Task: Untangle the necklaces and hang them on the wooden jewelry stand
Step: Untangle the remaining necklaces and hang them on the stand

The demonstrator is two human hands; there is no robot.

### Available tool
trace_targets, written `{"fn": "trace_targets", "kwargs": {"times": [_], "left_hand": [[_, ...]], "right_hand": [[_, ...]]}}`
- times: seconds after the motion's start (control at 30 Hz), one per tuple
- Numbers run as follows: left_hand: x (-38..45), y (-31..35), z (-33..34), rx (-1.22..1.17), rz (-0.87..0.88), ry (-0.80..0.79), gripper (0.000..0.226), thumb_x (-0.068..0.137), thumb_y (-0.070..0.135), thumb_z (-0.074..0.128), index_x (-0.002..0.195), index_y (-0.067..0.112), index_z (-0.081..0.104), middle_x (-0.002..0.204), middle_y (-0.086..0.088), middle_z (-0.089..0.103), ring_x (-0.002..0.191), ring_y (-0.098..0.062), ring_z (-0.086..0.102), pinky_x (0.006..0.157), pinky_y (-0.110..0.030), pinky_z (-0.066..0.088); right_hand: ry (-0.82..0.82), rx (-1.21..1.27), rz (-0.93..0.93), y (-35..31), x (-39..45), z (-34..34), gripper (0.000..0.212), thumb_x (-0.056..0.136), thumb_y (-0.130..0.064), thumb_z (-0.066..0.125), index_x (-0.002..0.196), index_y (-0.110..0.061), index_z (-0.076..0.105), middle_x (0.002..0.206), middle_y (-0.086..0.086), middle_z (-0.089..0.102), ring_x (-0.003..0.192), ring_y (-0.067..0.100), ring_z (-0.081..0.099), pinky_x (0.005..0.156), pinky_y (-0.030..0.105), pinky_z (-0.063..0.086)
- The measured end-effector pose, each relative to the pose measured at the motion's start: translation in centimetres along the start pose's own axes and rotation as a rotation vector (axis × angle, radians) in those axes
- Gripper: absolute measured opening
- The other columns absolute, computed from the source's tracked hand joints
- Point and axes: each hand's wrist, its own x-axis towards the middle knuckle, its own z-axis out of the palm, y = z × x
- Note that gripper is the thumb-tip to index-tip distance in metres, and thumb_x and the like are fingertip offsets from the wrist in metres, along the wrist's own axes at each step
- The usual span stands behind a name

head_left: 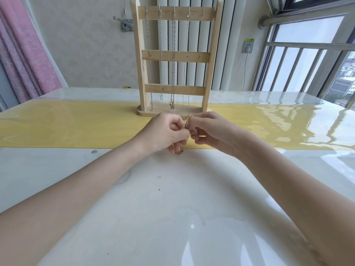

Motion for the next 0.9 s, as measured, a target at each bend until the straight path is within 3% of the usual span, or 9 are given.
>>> {"fn": "trace_targets", "kwargs": {"times": [0.13, 0.27, 0.37, 0.57, 0.77, 0.9], "left_hand": [[0.1, -0.1, 0.0, 0.082, 0.069, 0.069, 0.022, 0.079, 0.003, 0.059, 0.066, 0.017, 0.047, 0.060, 0.008, 0.053, 0.036, -0.009, 0.042, 0.041, -0.017, 0.034], [0.1, 0.3, -0.3, -0.285, -0.098, 0.093, 0.022, 0.088, 0.007, 0.057, 0.068, 0.016, 0.050, 0.067, 0.004, 0.057, 0.044, -0.007, 0.050, 0.040, -0.016, 0.037], [0.2, 0.2, 0.1, -0.414, -0.188, 0.107, 0.026, 0.089, 0.010, 0.057, 0.066, 0.017, 0.048, 0.070, 0.004, 0.058, 0.047, -0.003, 0.055, 0.041, -0.013, 0.038], [0.4, 0.1, 0.3, -0.300, -0.157, 0.266, 0.025, 0.083, 0.001, 0.060, 0.065, 0.012, 0.047, 0.056, -0.001, 0.048, 0.041, -0.002, 0.045, 0.041, -0.013, 0.039], [0.3, 0.2, 0.2, -0.311, -0.199, 0.172, 0.023, 0.083, 0.001, 0.058, 0.084, 0.018, 0.043, 0.065, 0.000, 0.048, 0.043, -0.005, 0.042, 0.040, -0.016, 0.037], [0.3, 0.1, 0.3, -0.259, -0.146, 0.110, 0.027, 0.083, -0.001, 0.057, 0.087, 0.019, 0.039, 0.065, 0.003, 0.050, 0.051, -0.010, 0.041, 0.041, -0.018, 0.038]], "right_hand": [[0.036, 0.021, -0.037, 0.1, 0.0, 0.2, 0.029, 0.086, 0.001, 0.052, 0.060, -0.012, 0.046, 0.058, -0.001, 0.042, 0.056, 0.011, 0.038, 0.053, 0.020, 0.033], [0.021, 0.076, -0.054, -0.1, 0.2, 0.0, 0.028, 0.086, 0.003, 0.054, 0.063, -0.012, 0.046, 0.064, 0.004, 0.044, 0.058, 0.012, 0.040, 0.055, 0.021, 0.034], [0.010, 0.054, -0.052, 0.0, 0.2, 0.0, 0.031, 0.085, 0.003, 0.056, 0.060, -0.012, 0.045, 0.058, 0.001, 0.044, 0.056, 0.012, 0.039, 0.054, 0.021, 0.034], [0.090, -0.034, -0.100, -0.1, 0.1, 0.7, 0.030, 0.084, 0.002, 0.058, 0.062, -0.011, 0.043, 0.056, 0.001, 0.040, 0.053, 0.013, 0.036, 0.051, 0.022, 0.029], [0.082, 0.009, -0.042, 0.1, 0.1, 0.6, 0.029, 0.083, 0.002, 0.056, 0.061, -0.012, 0.043, 0.059, 0.002, 0.041, 0.055, 0.013, 0.037, 0.052, 0.022, 0.030], [0.064, 0.114, -0.018, 0.5, 0.1, 1.0, 0.029, 0.087, 0.001, 0.048, 0.062, -0.012, 0.041, 0.061, 0.000, 0.037, 0.056, 0.013, 0.035, 0.052, 0.021, 0.030]]}}
